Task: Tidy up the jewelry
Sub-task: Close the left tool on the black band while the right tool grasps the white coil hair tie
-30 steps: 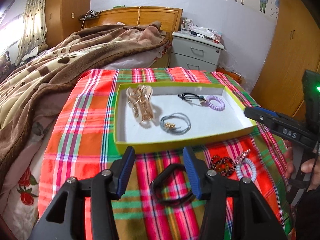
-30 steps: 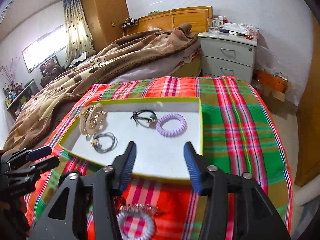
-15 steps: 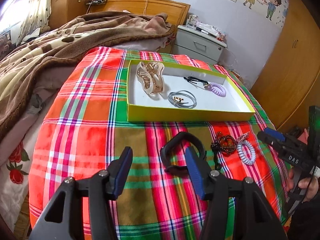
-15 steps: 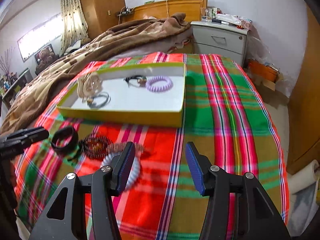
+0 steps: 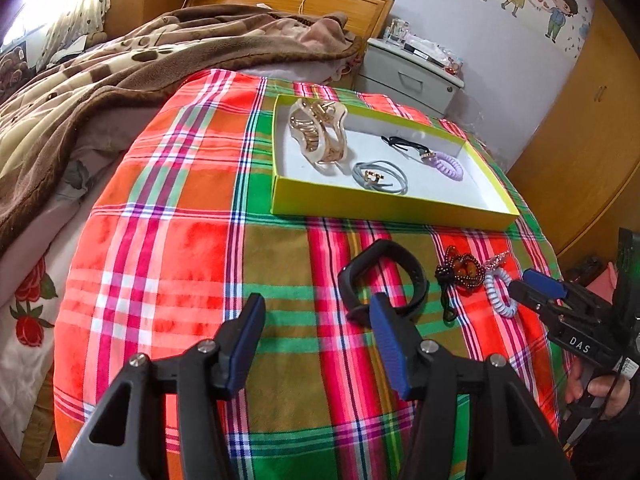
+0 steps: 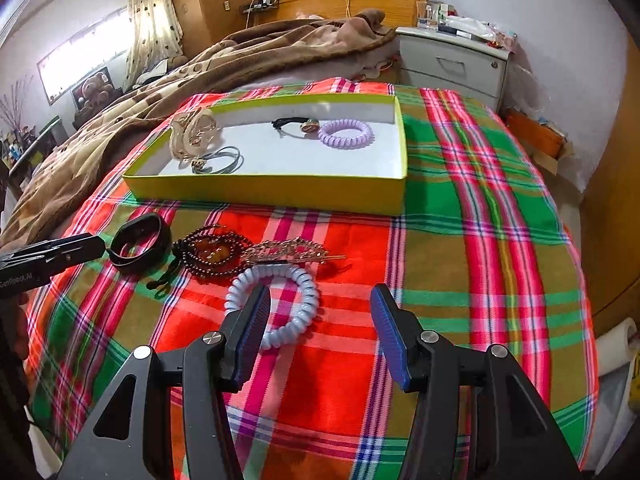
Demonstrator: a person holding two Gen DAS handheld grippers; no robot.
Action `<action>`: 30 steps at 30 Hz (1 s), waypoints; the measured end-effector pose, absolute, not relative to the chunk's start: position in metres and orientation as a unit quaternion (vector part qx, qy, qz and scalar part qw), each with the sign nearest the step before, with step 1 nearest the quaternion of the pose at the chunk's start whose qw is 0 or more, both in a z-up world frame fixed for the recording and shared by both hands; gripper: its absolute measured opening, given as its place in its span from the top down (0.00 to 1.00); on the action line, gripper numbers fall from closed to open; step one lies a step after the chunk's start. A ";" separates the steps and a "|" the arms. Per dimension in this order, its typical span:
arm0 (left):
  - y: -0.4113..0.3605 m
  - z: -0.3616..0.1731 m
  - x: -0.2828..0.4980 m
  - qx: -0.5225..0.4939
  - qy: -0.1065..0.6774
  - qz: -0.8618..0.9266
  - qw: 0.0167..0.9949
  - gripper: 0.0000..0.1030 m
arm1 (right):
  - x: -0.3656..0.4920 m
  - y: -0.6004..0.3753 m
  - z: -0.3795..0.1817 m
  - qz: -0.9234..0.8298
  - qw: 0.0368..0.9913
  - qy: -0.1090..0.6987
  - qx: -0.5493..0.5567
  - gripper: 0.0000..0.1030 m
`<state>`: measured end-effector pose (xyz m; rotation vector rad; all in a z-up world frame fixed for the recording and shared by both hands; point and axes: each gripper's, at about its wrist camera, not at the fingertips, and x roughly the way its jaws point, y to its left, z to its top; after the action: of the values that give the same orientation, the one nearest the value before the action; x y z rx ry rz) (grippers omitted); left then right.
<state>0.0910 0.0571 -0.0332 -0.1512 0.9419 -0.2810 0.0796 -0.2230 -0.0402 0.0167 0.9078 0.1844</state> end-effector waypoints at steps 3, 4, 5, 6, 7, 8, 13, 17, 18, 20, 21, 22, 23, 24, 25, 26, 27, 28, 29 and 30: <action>0.060 -0.033 0.091 -0.079 0.451 -0.138 0.878 0.45 | 0.080 -0.219 -0.042 0.091 0.892 0.442 0.008 0.49; 0.060 -0.033 0.091 -0.082 0.451 -0.139 0.878 0.45 | 0.080 -0.218 -0.042 0.092 0.892 0.443 0.006 0.49; 0.061 -0.033 0.091 -0.084 0.450 -0.139 0.878 0.45 | 0.080 -0.216 -0.042 0.094 0.891 0.445 0.006 0.54; 0.062 -0.032 0.091 -0.086 0.448 -0.141 0.878 0.45 | 0.080 -0.216 -0.043 0.094 0.890 0.446 0.006 0.57; 0.063 -0.031 0.091 -0.087 0.447 -0.142 0.879 0.45 | 0.080 -0.215 -0.043 0.092 0.889 0.448 0.005 0.61; 0.063 -0.031 0.091 -0.087 0.447 -0.142 0.879 0.45 | 0.081 -0.214 -0.044 0.090 0.889 0.448 0.003 0.63; 0.064 -0.033 0.097 -0.086 0.452 -0.143 0.876 0.45 | 0.081 -0.211 -0.046 0.087 0.888 0.451 -0.002 0.78; 0.061 -0.035 0.103 -0.084 0.458 -0.147 0.873 0.45 | 0.082 -0.213 -0.046 0.085 0.888 0.452 -0.002 0.83; 0.060 -0.035 0.104 -0.081 0.457 -0.147 0.873 0.45 | 0.081 -0.213 -0.046 0.084 0.888 0.452 -0.002 0.86; 0.057 -0.034 0.107 -0.076 0.459 -0.147 0.873 0.45 | 0.081 -0.216 -0.046 0.084 0.888 0.452 0.003 0.90; 0.055 -0.035 0.108 -0.073 0.460 -0.148 0.872 0.45 | 0.081 -0.217 -0.045 0.085 0.888 0.452 0.005 0.90; 0.053 -0.035 0.110 -0.069 0.462 -0.147 0.872 0.45 | 0.080 -0.218 -0.045 0.086 0.888 0.451 0.006 0.90; 0.052 -0.036 0.111 -0.066 0.463 -0.148 0.871 0.45 | 0.079 -0.219 -0.045 0.087 0.888 0.451 0.007 0.90; 0.049 -0.037 0.112 -0.062 0.465 -0.150 0.870 0.45 | 0.078 -0.220 -0.044 0.088 0.889 0.450 0.009 0.90; 0.048 -0.037 0.113 -0.060 0.466 -0.150 0.870 0.45 | 0.078 -0.221 -0.044 0.089 0.889 0.449 0.010 0.90; 0.047 -0.038 0.114 -0.057 0.467 -0.150 0.870 0.45 | 0.077 -0.223 -0.043 0.088 0.890 0.448 0.013 0.90; 0.044 -0.038 0.115 -0.051 0.467 -0.150 0.870 0.45 | 0.076 -0.224 -0.043 0.088 0.890 0.447 0.014 0.90; 0.043 -0.038 0.115 -0.045 0.467 -0.147 0.871 0.45 | 0.075 -0.226 -0.042 0.088 0.890 0.446 0.016 0.90; 0.041 -0.037 0.116 -0.037 0.466 -0.145 0.872 0.45 | 0.075 -0.227 -0.041 0.088 0.891 0.446 0.017 0.90; 0.038 -0.037 0.116 -0.029 0.465 -0.142 0.873 0.45 | 0.073 -0.228 -0.040 0.089 0.891 0.444 0.019 0.90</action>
<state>0.1160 0.0385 -0.0372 -0.0596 0.9719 -0.2971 0.0734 -0.2284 -0.0401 0.0394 0.9222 0.1844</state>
